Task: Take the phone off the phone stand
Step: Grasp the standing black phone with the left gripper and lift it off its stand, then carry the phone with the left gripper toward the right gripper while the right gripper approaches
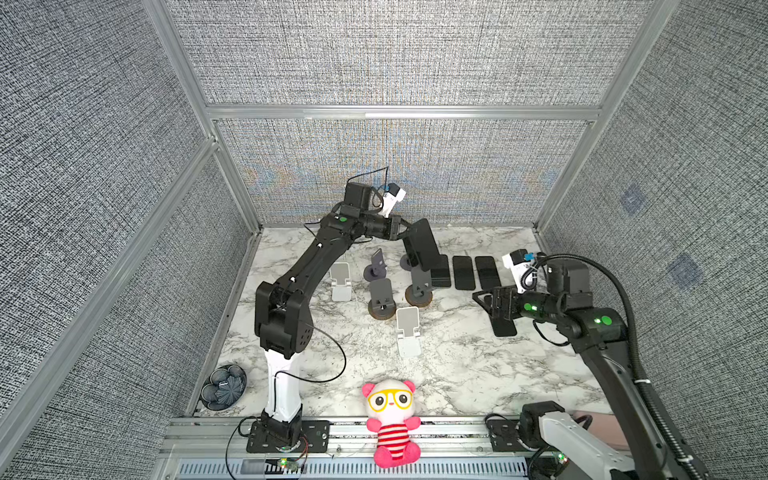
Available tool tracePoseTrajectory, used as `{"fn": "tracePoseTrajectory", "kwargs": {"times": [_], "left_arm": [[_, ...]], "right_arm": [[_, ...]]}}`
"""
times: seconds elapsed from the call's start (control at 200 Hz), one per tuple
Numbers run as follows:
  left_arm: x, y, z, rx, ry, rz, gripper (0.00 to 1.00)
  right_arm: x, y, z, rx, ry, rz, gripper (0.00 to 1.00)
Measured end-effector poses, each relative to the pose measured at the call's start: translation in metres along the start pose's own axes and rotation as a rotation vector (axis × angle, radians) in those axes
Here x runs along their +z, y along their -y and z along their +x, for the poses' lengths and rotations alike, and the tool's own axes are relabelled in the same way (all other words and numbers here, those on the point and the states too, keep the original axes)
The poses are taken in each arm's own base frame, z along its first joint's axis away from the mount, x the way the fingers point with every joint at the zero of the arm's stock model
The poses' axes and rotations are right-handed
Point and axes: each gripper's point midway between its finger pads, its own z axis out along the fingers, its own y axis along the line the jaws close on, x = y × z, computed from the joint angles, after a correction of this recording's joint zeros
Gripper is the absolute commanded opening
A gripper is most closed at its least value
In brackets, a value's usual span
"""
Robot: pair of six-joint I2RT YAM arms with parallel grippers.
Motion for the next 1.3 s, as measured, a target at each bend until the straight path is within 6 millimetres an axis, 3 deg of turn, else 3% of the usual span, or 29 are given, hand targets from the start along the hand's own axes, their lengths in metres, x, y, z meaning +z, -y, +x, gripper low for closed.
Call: {"fn": "tracePoseTrajectory", "kwargs": {"times": [0.145, 0.24, 0.47, 0.585, 0.74, 0.935, 1.301], "left_arm": [[-0.016, 0.016, 0.008, -0.129, -0.011, -0.019, 0.0], [-0.025, 0.022, 0.028, -0.21, -0.037, -0.025, 0.0], [-0.028, 0.006, 0.093, -0.444, -0.132, -0.029, 0.0], [-0.027, 0.001, 0.11, -0.505, -0.152, -0.015, 0.0], [-0.025, 0.001, 0.122, -0.518, -0.169, 0.008, 0.0], [-0.027, 0.005, 0.122, -0.51, -0.17, 0.034, 0.0], [-0.028, 0.01, 0.119, -0.513, -0.16, 0.069, 0.0]], "right_arm": [[0.009, -0.013, -0.015, -0.066, -0.014, 0.006, 0.84], [0.017, -0.023, -0.021, -0.111, -0.034, 0.005, 0.81], [0.048, -0.039, -0.018, -0.184, -0.164, 0.057, 0.82], [0.066, -0.05, -0.011, -0.22, -0.235, 0.065, 0.91], [0.095, -0.066, 0.0, -0.252, -0.32, 0.052, 0.96], [0.129, -0.073, 0.01, -0.244, -0.398, 0.065, 0.93], [0.148, -0.08, 0.013, -0.236, -0.412, 0.095, 0.85]]}}
